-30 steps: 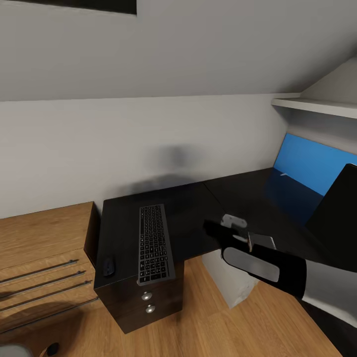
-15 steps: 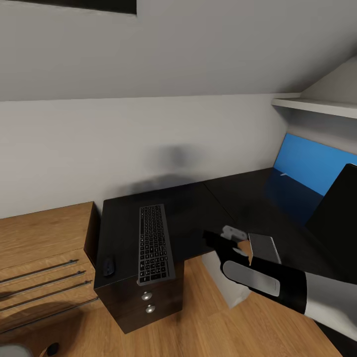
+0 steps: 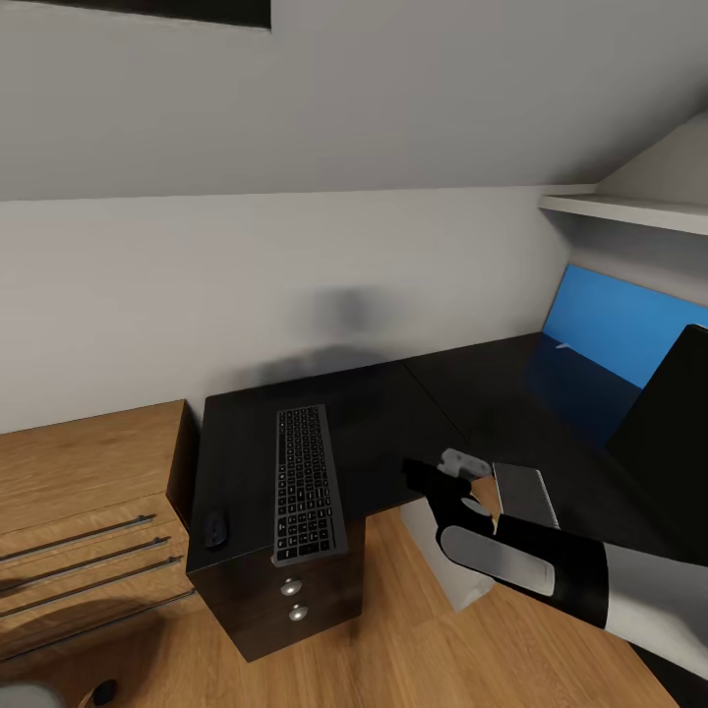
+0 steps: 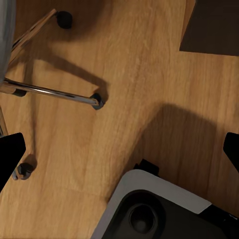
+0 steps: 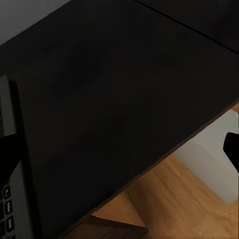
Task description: In the bedroom, organize the workspace by keeping the computer under the desk, ensuring the monitor is on the desk, placing the keyboard on the desk next to the monitor, placing the mouse on the desk next to the keyboard, moving the folder from the swivel chair onto the desk next to the mouse, stacking the notebook on top of the folder with the pen on top of the notebook, and positioning the swivel chair next to the desk.
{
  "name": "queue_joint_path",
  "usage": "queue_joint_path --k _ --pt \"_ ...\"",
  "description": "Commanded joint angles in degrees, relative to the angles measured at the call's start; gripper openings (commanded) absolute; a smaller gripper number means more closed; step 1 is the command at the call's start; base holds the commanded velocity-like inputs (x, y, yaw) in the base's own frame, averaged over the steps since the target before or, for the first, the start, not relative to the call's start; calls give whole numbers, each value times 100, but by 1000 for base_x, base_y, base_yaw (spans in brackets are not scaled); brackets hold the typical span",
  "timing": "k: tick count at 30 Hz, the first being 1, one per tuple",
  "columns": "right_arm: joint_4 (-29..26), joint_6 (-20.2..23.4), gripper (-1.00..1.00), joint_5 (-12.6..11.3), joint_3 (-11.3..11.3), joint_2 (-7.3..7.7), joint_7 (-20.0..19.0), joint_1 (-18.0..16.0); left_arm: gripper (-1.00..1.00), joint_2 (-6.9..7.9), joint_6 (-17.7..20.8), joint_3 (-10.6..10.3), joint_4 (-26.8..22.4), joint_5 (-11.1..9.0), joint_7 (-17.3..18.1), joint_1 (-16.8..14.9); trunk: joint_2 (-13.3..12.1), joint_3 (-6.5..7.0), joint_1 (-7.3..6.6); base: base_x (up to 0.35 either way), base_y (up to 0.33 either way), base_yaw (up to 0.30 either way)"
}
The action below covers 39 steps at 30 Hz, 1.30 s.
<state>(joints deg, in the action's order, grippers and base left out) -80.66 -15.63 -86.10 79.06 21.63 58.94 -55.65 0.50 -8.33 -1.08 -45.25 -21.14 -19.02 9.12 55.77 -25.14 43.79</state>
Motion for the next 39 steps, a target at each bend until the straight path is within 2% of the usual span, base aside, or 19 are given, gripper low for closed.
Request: queue_joint_path --k 1,8,15,25,39 --pt "-8 -90 100 -27 16 2 12 -10 100 2 -19 -11 -7 -52 -14 2 5 -6 1 0 0 0" --pt "-21 -431 100 -47 13 13 42 -8 100 4 -19 -6 -5 -48 -14 2 5 -6 1 -24 8 0" --pt "3 -448 100 -47 24 0 71 -8 100 11 -18 -6 -2 -52 -14 2 5 -6 1 -272 107 -64" --pt "6 -450 100 -47 43 -9 66 -8 100 11 -18 -4 -7 -54 -25 2 5 -6 1 -257 87 -233" --pt "6 -472 100 -39 60 -18 65 -8 100 86 -19 67 -359 -74 -45 2 5 -6 1 -32 7 -282"
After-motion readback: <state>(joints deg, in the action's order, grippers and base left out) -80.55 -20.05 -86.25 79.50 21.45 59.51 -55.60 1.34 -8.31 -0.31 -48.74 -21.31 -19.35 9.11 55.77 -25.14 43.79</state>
